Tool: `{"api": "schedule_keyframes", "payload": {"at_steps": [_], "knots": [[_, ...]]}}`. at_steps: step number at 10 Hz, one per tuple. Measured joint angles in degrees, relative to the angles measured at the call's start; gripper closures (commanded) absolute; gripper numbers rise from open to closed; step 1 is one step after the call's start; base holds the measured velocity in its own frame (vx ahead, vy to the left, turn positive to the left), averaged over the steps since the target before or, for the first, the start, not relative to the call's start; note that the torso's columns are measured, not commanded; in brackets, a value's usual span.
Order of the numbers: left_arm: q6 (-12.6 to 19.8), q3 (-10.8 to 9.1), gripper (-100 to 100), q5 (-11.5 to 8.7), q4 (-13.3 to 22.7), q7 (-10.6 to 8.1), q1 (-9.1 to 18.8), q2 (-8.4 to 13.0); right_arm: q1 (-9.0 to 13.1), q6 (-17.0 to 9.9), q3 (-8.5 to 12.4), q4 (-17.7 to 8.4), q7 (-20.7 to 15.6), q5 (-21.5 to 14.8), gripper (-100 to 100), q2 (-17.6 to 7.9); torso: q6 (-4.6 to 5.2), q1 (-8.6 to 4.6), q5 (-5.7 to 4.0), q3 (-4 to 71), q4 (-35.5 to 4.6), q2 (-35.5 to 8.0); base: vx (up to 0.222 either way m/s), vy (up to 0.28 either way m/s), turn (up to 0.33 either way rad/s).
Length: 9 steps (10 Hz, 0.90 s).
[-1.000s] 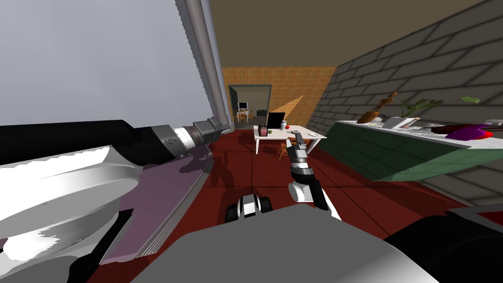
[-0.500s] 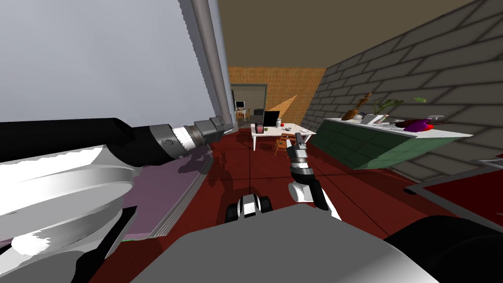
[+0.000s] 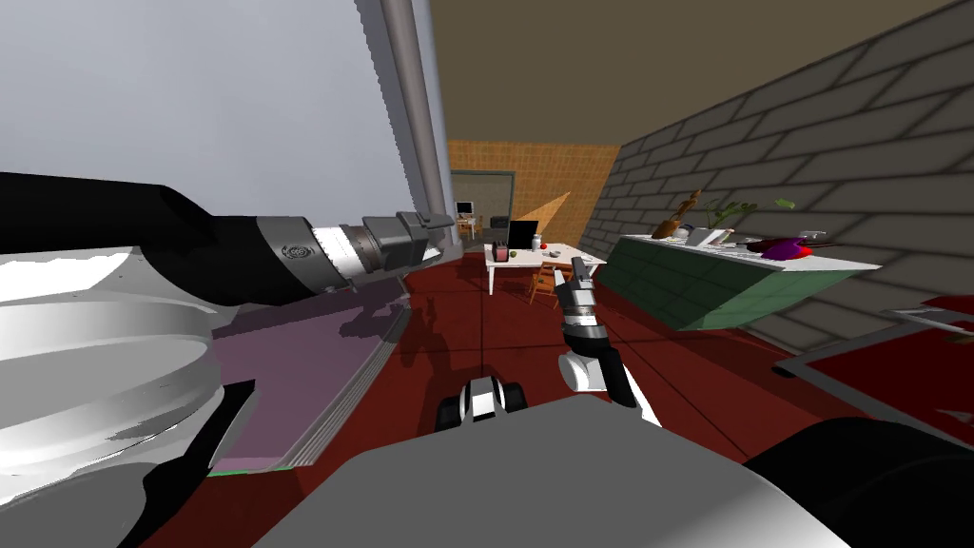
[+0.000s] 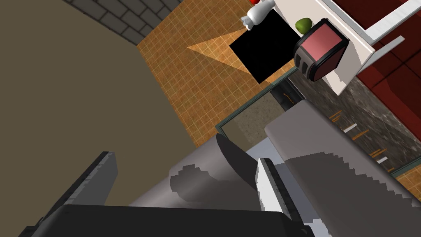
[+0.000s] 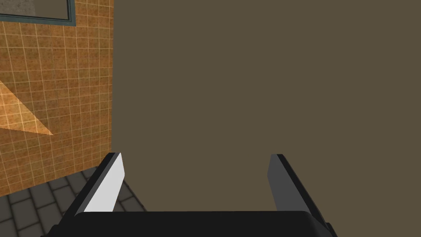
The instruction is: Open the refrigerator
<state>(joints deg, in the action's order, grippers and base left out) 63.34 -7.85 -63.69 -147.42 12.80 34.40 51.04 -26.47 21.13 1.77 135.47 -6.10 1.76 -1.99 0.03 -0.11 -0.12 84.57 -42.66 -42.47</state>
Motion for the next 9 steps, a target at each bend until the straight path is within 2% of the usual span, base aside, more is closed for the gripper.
{"api": "schedule_keyframes", "payload": {"at_steps": [2,5,7,8,9], "knots": [[1.4,-1.05,-100,-1.7,0.8,-0.99,1.9,1.0,0.0,0.0,0.0,0.0,0.0,0.0,0,0.0,0.01,-0.16,-0.08,-0.4,-0.3,-0.6,0.004,-0.012,-0.022],[3.1,-1.26,-100,-3.3,2.3,-1.87,4.5,2.0,0.0,0.0,0.0,0.0,0.0,0.0,0,0.0,0.06,-0.32,-0.22,-0.5,-0.6,-0.9,-0.005,-0.011,-0.009],[3.4,-1.76,-100,-3.9,2.3,-1.94,4.5,2.2,0.0,0.0,0.0,0.0,0.0,0.0,0,0.0,0.05,-0.33,-0.23,-0.5,-0.7,-0.9,0.003,0.002,0.003],[3.6,-1.61,0,-4.0,2.3,-2.0,4.2,2.3,0.0,0.0,0.0,0.0,0.0,0.0,0,0.0,0.04,-0.25,-0.15,-0.5,-0.4,-0.7,0.0,0.0,0.0],[3.9,-1.35,0,-4.1,2.3,-2.05,4.0,2.3,0.0,0.0,0.0,0.0,0.0,0.0,0,0.0,0.02,-0.15,-0.08,-0.3,-0.2,-0.5,0.0,0.0,0.0]]}}
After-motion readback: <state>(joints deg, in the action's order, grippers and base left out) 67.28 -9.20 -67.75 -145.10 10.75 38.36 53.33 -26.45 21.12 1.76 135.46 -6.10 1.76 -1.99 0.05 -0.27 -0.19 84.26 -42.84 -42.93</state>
